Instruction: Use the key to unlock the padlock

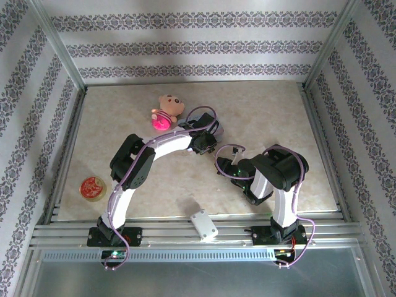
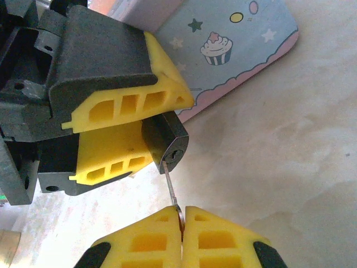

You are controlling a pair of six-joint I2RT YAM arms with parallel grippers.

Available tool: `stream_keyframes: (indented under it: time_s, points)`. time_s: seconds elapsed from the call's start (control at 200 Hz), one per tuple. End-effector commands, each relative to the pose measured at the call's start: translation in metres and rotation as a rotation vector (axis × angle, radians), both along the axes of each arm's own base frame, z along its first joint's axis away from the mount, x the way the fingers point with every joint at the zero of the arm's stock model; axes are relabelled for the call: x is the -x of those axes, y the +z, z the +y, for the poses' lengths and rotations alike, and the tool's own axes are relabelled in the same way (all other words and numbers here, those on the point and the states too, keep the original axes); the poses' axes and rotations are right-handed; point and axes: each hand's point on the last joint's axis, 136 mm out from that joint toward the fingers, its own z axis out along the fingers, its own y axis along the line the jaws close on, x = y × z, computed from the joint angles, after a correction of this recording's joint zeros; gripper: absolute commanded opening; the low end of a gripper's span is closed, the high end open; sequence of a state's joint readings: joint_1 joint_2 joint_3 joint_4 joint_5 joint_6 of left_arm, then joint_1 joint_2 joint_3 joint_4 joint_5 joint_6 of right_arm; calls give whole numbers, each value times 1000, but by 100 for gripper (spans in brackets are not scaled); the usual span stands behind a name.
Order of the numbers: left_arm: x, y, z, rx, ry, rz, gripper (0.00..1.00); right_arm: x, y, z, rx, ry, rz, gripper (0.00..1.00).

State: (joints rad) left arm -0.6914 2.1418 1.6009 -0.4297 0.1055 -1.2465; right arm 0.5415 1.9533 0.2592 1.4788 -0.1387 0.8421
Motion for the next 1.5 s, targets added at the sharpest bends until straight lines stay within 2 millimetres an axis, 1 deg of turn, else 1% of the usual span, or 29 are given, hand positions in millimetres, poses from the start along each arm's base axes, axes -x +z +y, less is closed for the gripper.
stream_keyframes:
  time_s: [0.0,0.335,0.65,0.879,1.049,1.154,1.304,1.494]
  points:
    - [-15,28,-5,80,21,-61,3,14,-40,5,65,37,133,0]
    - [-12,32,-3,85,19,-64,3,11,-40,5,60,28,134,0]
    - [-8,28,-5,103,12,-49,3,5,-35,9,23,14,140,0]
    - [-9,38,-4,106,6,-76,3,2,-38,8,-4,0,170,0]
    - [-9,41,-6,116,-3,-79,3,2,-37,6,-2,-6,172,0]
    - [-7,40,-6,116,-7,-70,3,1,-33,5,-6,-9,162,0]
    - [-3,33,-3,100,-5,-52,3,-1,-23,6,-7,0,125,0]
    - [-5,30,0,95,28,-48,3,0,-15,5,10,12,87,0]
